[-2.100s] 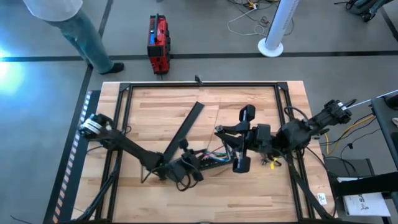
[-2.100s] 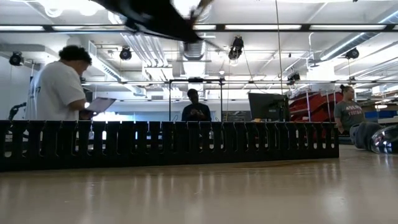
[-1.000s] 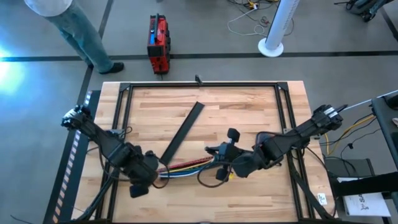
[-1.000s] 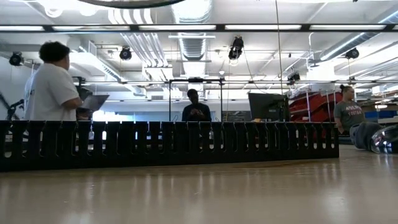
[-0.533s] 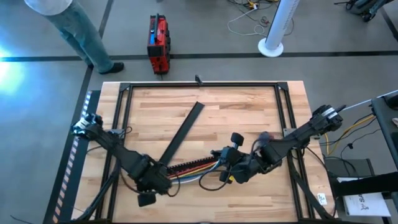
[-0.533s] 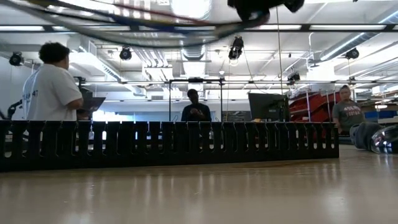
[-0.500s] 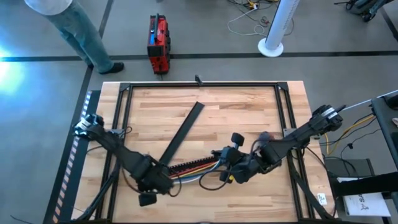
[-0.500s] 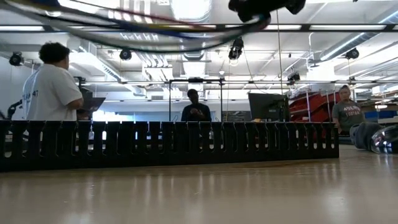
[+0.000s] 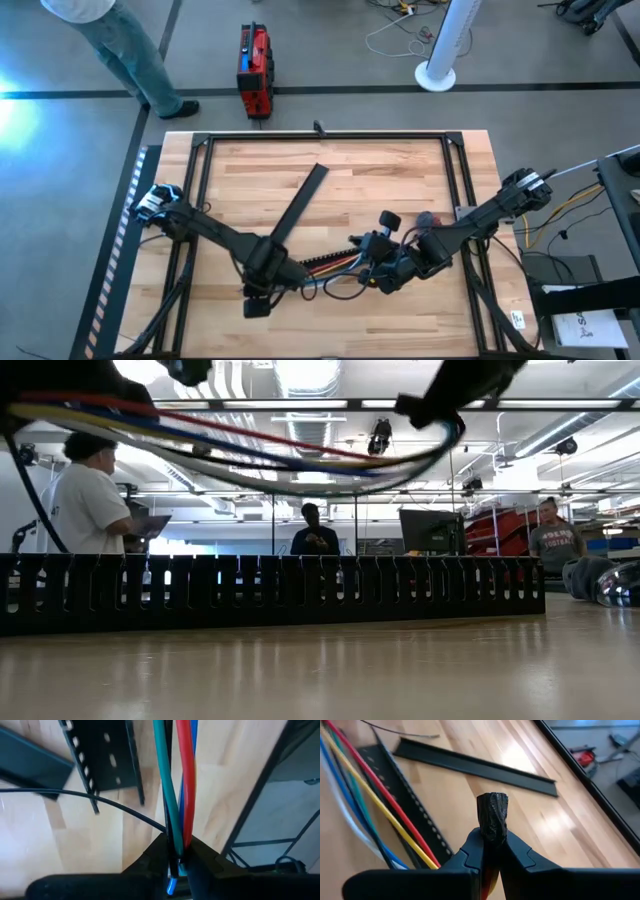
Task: Ziptie cables
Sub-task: Put the wrapped cable wires into the cable duct
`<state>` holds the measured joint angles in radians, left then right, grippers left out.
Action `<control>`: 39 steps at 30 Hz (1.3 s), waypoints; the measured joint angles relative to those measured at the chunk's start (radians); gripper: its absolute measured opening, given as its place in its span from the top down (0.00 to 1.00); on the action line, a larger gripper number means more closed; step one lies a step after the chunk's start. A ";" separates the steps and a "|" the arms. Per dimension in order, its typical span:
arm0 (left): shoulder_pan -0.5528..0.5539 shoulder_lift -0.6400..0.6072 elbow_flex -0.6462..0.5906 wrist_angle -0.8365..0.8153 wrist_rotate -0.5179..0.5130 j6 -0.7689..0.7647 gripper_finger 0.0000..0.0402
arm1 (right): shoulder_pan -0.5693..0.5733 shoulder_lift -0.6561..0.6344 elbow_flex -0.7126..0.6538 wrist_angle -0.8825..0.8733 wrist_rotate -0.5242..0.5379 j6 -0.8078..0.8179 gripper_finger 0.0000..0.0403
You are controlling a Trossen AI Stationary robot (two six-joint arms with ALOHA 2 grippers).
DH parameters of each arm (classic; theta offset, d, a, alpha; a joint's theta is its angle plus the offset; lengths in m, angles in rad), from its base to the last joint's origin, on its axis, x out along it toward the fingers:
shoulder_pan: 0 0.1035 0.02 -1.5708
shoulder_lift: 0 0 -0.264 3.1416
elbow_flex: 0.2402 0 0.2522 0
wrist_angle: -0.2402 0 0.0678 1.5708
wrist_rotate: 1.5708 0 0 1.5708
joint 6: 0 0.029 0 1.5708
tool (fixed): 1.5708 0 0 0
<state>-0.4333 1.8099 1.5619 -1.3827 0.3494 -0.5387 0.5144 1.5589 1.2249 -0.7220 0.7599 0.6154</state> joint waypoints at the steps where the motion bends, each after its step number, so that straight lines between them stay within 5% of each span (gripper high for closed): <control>1: 0.006 0.000 -0.013 0.020 0.000 0.007 0.93 | 0.000 0.000 -0.014 -0.002 0.004 0.016 0.95; 10: 0.039 0.001 -0.189 0.132 0.087 -0.058 0.93 | -0.004 0.000 -0.147 0.057 0.026 0.118 0.95; 18: 0.046 0.000 -0.264 0.228 0.095 -0.065 0.92 | -0.011 0.000 -0.170 0.123 0.057 0.053 0.95; 24: 0.055 0.000 -0.277 0.246 -0.015 -0.056 0.91 | -0.011 0.000 -0.202 0.122 0.089 0.074 0.95; 39: 0.066 -0.007 -0.230 0.175 -0.053 -0.053 0.91 | 0.001 -0.046 -0.198 0.133 0.137 0.021 0.95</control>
<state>-0.3675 1.8026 1.3314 -1.2079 0.2966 -0.5913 0.5156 1.5124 1.0272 -0.5888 0.8971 0.6367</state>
